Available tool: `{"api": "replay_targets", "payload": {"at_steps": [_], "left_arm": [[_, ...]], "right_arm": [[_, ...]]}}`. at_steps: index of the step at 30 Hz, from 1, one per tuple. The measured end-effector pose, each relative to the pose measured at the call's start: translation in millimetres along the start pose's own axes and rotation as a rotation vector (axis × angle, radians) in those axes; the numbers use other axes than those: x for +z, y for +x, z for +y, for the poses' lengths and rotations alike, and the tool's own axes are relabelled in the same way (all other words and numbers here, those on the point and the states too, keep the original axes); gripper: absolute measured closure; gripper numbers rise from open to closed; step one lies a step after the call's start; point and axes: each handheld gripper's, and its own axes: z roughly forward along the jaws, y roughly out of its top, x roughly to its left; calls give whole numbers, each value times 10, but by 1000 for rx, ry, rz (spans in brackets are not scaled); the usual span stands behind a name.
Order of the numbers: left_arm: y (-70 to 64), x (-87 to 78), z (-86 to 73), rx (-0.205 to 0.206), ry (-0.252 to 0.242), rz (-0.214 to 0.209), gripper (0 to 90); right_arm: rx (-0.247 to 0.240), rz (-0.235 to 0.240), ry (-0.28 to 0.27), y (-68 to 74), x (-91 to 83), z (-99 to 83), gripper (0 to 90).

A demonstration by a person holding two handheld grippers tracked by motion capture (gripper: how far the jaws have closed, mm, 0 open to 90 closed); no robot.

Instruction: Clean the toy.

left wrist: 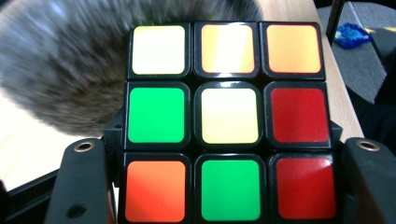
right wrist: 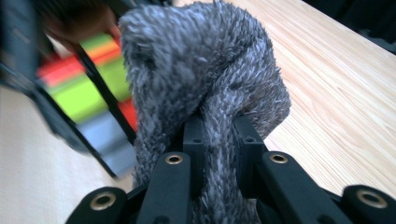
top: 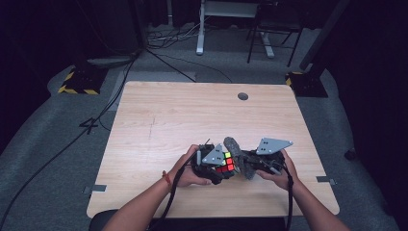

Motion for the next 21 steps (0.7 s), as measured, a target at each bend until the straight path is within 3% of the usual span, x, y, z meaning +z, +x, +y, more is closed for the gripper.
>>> {"api": "replay_targets", "payload": {"at_steps": [5,9,15,19,21], "left_arm": [[21,-87,21,-2,-23,10,335],[84,-154,2,-35,-50,37,335],[123,-119,-39,-51,-19,41,335],[104,-30,-56,-43,23,48,335],[94,8,-62,-47,37,35,335]], "right_arm": [[-8,13,5,25,-6,-16,792],[-20,12,13,61,22,-20,793],[-46,27,-4,114,-1,-1,793],[-46,64,-57,127,-79,43,793],[-64,51,-49,157,-77,62,793]]}}
